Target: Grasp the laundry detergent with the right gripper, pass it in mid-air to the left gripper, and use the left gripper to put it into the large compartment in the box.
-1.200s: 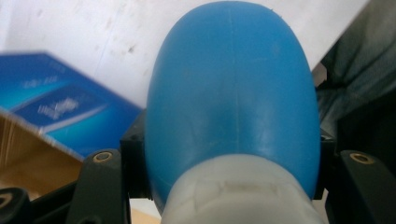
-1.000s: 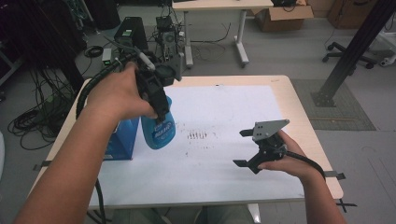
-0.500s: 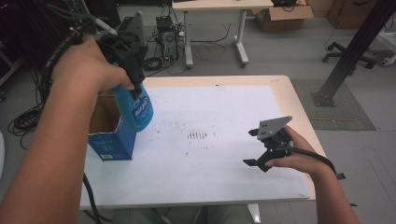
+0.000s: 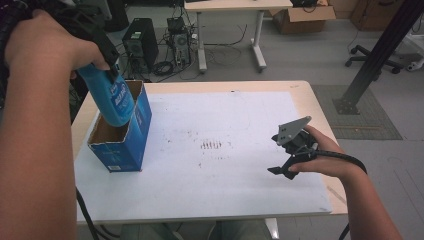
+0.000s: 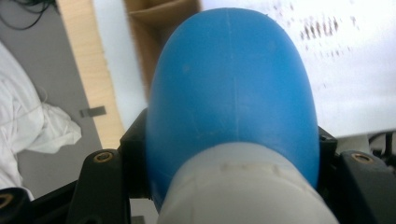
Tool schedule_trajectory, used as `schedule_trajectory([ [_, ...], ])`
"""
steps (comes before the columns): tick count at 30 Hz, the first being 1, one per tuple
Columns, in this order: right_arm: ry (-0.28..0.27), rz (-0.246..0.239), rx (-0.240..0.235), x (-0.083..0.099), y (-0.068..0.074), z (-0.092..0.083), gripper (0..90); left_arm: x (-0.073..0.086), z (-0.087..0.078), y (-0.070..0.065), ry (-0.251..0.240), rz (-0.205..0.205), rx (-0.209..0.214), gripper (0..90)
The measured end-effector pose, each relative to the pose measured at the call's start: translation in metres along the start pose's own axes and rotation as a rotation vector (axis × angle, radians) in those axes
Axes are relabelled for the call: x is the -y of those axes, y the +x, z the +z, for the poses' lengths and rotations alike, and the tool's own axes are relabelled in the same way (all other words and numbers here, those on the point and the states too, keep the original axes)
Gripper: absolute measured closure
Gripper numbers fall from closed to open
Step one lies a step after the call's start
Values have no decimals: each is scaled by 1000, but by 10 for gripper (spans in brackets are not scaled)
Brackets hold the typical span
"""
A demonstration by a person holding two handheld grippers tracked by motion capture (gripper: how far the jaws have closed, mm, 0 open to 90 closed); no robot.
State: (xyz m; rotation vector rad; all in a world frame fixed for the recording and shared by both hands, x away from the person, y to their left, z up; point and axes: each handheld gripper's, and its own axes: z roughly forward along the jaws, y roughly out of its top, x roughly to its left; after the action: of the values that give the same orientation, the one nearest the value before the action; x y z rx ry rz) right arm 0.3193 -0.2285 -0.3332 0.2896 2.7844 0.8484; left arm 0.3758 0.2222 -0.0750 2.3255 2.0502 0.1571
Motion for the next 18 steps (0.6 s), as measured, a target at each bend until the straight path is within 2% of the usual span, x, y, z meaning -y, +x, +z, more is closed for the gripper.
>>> schedule_trajectory([
  [4, 12, -1, -11, 2, 1, 2, 26, -2, -1, 13, -6, -67, -18, 387],
  [5, 12, -1, -11, 2, 1, 2, 26, -2, -1, 13, -6, -67, -18, 387],
  [7, 20, 0, -8, 2, 0, 2, 27, -4, 4, 22, -3, -94, -27, 387],
  [13, 8, 7, -21, 1, -1, 2, 27, -6, 20, 35, -7, -123, -27, 386],
  [18, 14, 10, -24, 1, -1, 5, 27, -9, 35, 42, 2, -130, -14, 386],
])
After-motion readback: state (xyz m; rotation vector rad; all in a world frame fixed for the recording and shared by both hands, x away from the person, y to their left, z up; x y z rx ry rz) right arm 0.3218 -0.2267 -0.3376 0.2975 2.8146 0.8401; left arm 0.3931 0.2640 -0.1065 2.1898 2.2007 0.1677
